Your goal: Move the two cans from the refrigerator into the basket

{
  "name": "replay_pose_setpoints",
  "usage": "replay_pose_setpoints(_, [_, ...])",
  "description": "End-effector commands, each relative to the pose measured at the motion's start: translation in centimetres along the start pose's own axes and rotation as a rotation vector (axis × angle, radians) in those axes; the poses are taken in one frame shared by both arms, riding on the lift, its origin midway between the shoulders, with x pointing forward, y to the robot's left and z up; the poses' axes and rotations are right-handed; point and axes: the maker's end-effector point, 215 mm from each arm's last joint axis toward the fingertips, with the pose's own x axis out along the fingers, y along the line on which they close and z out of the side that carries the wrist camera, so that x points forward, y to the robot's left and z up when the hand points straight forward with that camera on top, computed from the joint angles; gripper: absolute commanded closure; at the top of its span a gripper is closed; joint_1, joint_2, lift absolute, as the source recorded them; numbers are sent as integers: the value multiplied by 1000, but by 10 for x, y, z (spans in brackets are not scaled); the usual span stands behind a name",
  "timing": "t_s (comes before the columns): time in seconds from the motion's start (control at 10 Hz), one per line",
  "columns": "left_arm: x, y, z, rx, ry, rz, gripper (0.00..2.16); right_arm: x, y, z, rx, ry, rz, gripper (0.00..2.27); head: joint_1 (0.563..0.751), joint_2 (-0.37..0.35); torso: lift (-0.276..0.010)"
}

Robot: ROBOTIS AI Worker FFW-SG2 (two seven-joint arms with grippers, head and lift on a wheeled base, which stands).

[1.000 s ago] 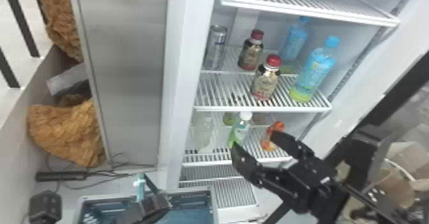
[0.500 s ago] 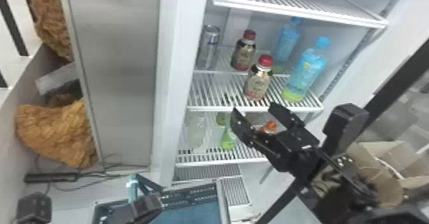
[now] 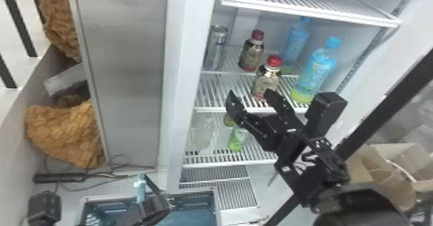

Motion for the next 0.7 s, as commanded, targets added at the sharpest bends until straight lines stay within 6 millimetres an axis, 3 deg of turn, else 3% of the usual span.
replay_pose_setpoints(0.0, [0,0,0,1,1,1,1191,16,4,1,4,-19,-4,108,695,-267,-31])
replay_pose_setpoints(0.6, [0,-1,0,2,4,0,1191,76,-2,4,9,-67,-53,108,695,-225,-31])
